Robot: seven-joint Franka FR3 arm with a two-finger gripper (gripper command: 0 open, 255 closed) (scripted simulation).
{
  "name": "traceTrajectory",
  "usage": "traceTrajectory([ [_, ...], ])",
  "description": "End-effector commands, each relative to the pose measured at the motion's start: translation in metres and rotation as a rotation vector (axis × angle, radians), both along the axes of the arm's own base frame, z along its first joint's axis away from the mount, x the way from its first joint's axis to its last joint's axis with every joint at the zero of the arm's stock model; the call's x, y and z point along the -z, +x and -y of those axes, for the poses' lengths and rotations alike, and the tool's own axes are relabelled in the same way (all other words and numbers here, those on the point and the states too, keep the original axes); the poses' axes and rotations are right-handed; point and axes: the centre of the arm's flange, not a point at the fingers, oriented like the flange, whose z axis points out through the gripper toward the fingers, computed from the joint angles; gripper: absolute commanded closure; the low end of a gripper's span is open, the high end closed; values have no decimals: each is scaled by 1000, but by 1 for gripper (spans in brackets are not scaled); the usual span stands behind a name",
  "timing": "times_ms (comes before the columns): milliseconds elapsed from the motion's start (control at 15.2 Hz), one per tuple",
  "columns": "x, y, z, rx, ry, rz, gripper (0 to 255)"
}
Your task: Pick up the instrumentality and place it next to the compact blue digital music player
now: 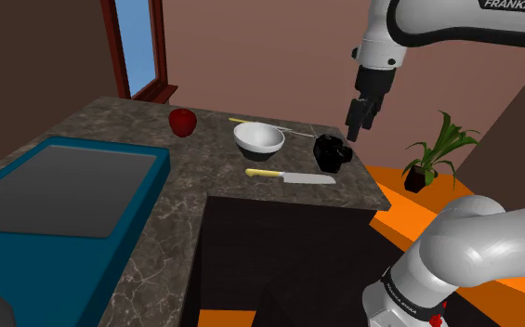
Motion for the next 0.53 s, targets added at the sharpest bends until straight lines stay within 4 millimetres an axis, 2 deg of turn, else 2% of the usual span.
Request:
traceTrajectory([
  [0,0,0,0,0,0,0,0],
  [462,73,54,10,-281,39,-16,0],
])
